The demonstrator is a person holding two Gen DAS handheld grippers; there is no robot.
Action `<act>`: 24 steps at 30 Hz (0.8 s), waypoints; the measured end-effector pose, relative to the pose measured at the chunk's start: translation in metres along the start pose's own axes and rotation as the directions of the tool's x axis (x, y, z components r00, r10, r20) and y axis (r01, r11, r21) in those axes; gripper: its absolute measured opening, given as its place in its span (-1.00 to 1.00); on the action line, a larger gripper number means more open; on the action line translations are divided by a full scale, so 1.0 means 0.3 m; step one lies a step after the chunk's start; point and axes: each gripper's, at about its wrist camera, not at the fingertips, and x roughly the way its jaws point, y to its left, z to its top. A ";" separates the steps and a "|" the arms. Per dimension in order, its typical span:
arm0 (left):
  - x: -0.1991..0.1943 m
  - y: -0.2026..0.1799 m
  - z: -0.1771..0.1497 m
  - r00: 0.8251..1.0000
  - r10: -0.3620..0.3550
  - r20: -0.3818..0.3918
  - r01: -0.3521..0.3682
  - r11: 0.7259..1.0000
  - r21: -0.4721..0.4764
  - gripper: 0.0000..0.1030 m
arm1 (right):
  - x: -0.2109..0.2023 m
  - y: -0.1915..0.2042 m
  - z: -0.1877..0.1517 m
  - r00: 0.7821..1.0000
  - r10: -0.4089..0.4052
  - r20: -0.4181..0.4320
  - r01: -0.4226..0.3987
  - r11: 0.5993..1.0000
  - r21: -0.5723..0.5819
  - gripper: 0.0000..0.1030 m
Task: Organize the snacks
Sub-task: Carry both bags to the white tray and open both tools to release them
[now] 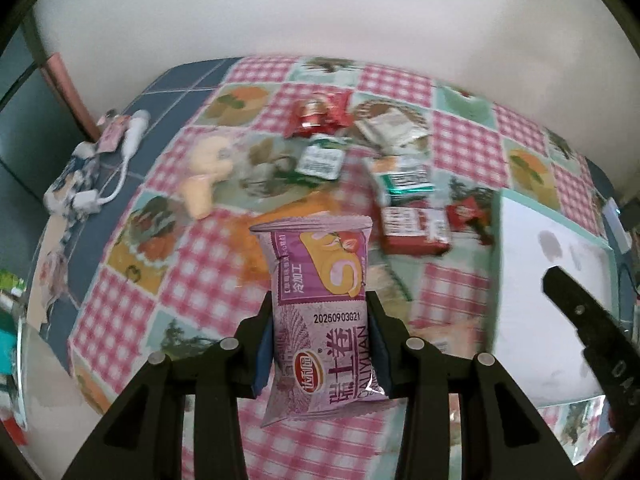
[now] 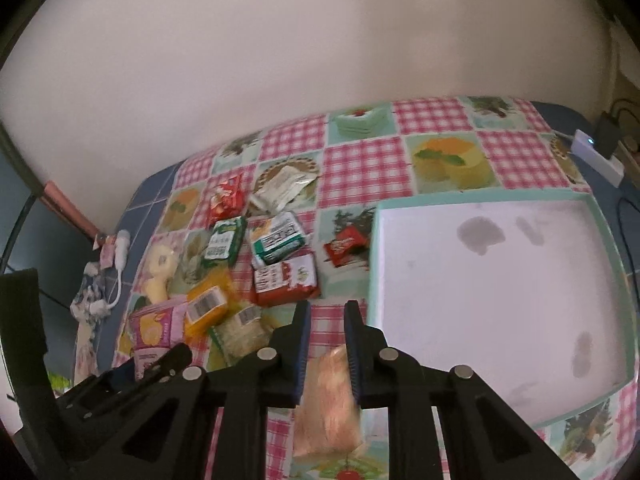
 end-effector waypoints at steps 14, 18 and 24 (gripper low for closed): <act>0.114 -0.020 -0.054 0.988 0.057 -0.141 -0.074 0.990 -0.123 -0.17 | 0.127 -0.114 -0.030 0.982 0.056 -0.178 -0.034 0.992 0.124 -0.59; 0.152 0.038 -0.079 0.981 0.046 -0.187 -0.077 0.984 -0.162 -0.17 | 0.175 -0.087 -0.068 0.962 0.081 -0.261 -0.054 0.993 0.108 -0.54; 0.183 0.133 -0.108 0.975 0.016 -0.221 -0.068 0.970 -0.232 -0.17 | 0.187 -0.008 -0.110 0.951 0.073 -0.299 -0.070 0.997 0.022 -0.02</act>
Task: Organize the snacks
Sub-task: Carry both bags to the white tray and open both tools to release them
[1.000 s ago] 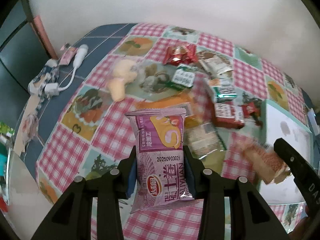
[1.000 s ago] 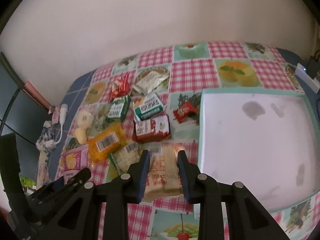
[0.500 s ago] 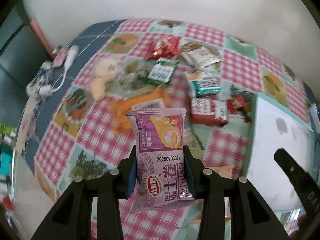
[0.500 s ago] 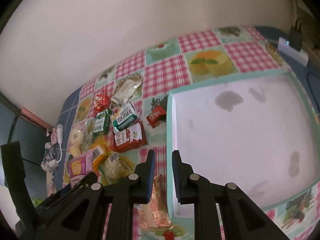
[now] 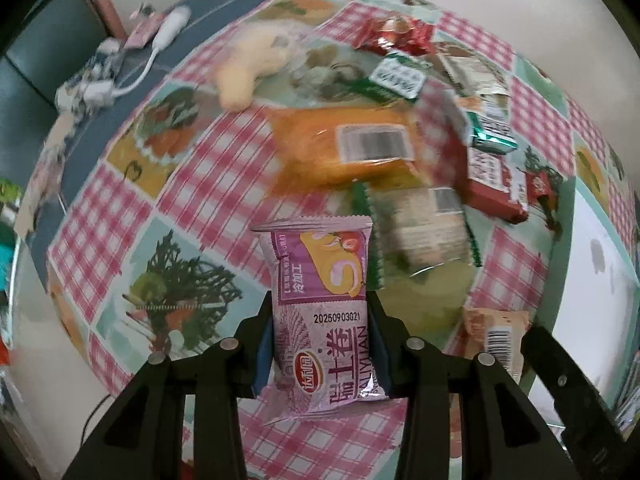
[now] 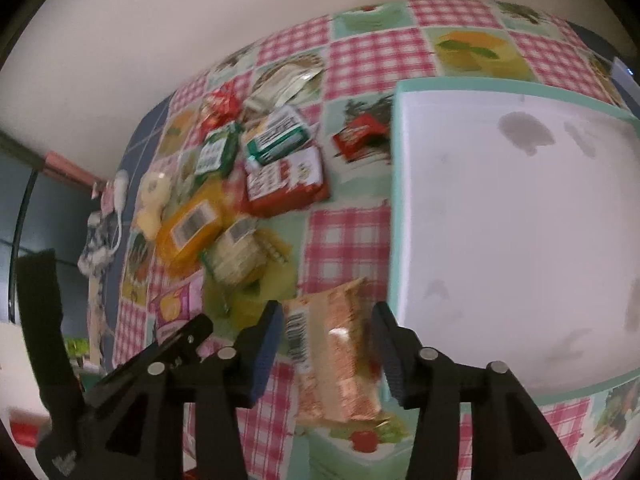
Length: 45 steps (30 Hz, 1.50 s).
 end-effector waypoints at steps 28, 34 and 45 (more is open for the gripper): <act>-0.011 0.018 0.036 0.997 -0.070 0.042 0.070 0.998 0.006 -0.17 | 0.008 0.131 -0.075 0.992 -0.125 0.026 0.128 0.977 -0.171 -0.27; -0.077 -0.157 0.072 0.993 -0.081 0.091 0.069 0.989 0.127 -0.17 | -0.096 0.010 0.008 0.964 -0.223 0.142 0.234 0.970 -0.065 -0.26; -0.127 -0.682 0.077 0.974 -0.199 0.110 0.136 0.897 0.420 -0.16 | -0.191 -0.443 0.161 0.897 -0.419 0.142 0.365 0.882 0.298 -0.26</act>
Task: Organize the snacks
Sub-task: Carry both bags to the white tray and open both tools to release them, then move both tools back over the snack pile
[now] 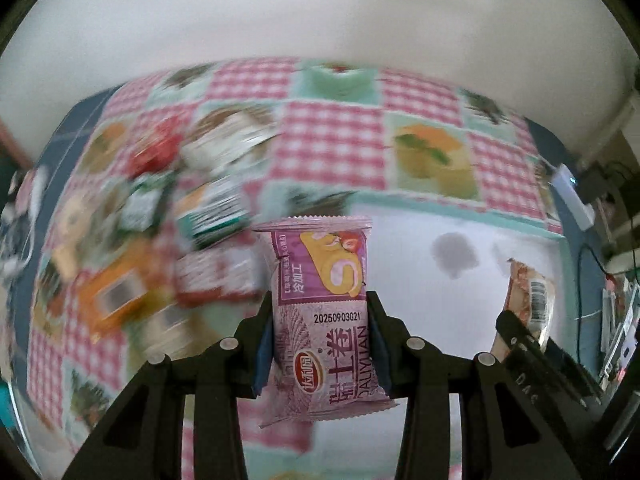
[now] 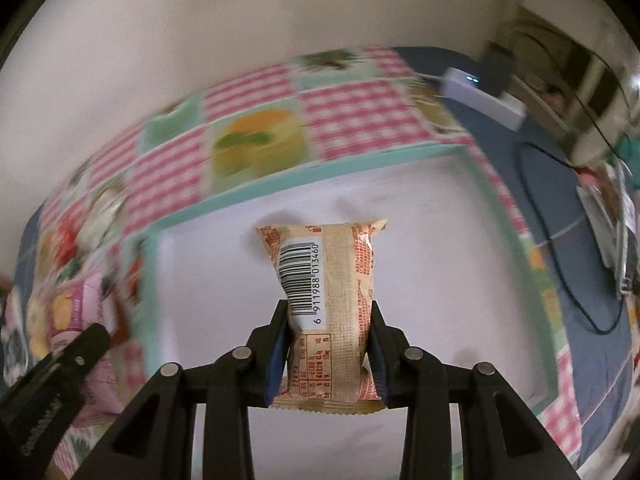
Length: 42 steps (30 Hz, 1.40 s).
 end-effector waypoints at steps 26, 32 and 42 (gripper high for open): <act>-0.089 0.168 -0.015 0.991 0.095 0.093 -0.086 0.992 -0.096 0.80 | -0.161 -0.085 0.028 0.992 -0.019 0.126 0.012 0.998 0.060 0.60; -0.148 0.308 -0.080 0.980 0.166 0.109 -0.149 0.977 -0.151 0.80 | -0.234 0.027 -0.041 0.991 0.022 0.135 -0.022 1.000 -0.001 0.61; -0.170 0.608 -0.184 0.980 0.188 0.073 -0.152 0.927 -0.343 0.81 | -0.221 0.207 -0.170 0.994 0.086 0.067 -0.079 0.992 -0.099 0.61</act>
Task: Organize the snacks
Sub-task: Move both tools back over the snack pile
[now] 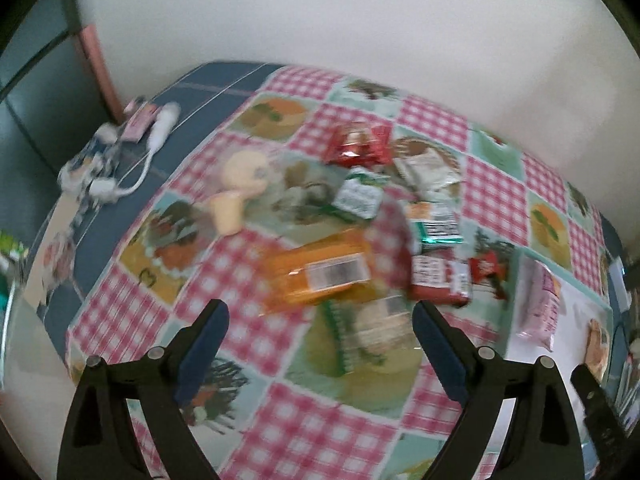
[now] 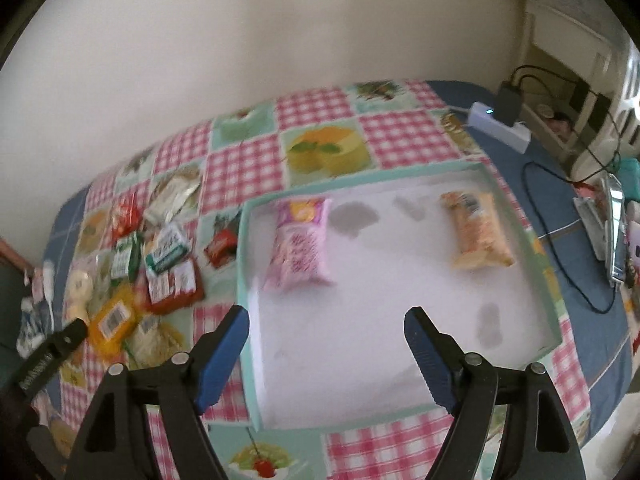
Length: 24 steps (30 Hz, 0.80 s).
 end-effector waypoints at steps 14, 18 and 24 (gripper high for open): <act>0.062 0.191 0.044 0.998 0.064 -0.023 -0.066 0.986 -0.151 0.83 | 0.080 0.162 -0.052 0.997 0.064 -0.054 -0.068 0.994 -0.089 0.82; 0.067 0.244 0.049 0.995 0.104 -0.007 -0.103 0.973 -0.204 0.83 | 0.080 0.194 -0.060 0.995 0.085 -0.044 -0.089 0.991 -0.101 0.99; 0.085 0.299 0.056 0.995 0.100 -0.004 -0.098 0.962 -0.256 0.83 | 0.074 0.233 -0.067 0.992 0.124 -0.014 -0.124 0.985 -0.120 1.00</act>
